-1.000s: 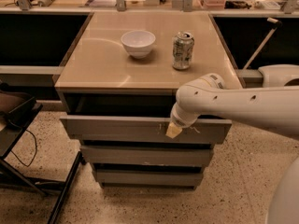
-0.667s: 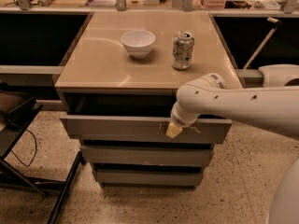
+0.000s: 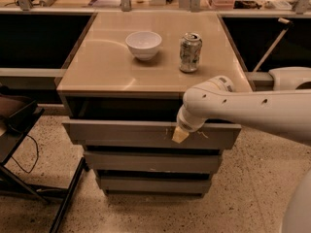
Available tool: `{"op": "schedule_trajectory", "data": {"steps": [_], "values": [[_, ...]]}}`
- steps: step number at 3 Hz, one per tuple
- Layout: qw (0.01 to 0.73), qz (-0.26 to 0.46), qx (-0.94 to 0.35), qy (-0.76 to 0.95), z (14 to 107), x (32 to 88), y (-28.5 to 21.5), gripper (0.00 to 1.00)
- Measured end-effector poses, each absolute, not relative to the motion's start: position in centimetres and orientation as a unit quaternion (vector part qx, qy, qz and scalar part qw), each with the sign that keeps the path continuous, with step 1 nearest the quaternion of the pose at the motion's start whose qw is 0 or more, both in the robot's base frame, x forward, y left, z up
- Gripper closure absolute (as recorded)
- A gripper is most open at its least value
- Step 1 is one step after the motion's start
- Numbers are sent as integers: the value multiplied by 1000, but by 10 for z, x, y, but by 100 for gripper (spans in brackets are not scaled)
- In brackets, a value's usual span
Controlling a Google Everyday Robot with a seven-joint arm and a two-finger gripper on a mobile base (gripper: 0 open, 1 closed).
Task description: Open top drawer
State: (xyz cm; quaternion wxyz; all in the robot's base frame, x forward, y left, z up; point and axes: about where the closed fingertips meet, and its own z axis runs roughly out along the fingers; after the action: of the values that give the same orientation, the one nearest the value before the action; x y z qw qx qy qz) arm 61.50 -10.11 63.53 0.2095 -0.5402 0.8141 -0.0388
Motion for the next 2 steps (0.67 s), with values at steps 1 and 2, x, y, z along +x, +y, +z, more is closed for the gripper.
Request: {"op": "schedule_trajectory", "data": {"steps": [1,2], "values": [[216,-50,-532,817,633,601,-103,100],[220,-55,-532,816,635,594,-101,100]]}}
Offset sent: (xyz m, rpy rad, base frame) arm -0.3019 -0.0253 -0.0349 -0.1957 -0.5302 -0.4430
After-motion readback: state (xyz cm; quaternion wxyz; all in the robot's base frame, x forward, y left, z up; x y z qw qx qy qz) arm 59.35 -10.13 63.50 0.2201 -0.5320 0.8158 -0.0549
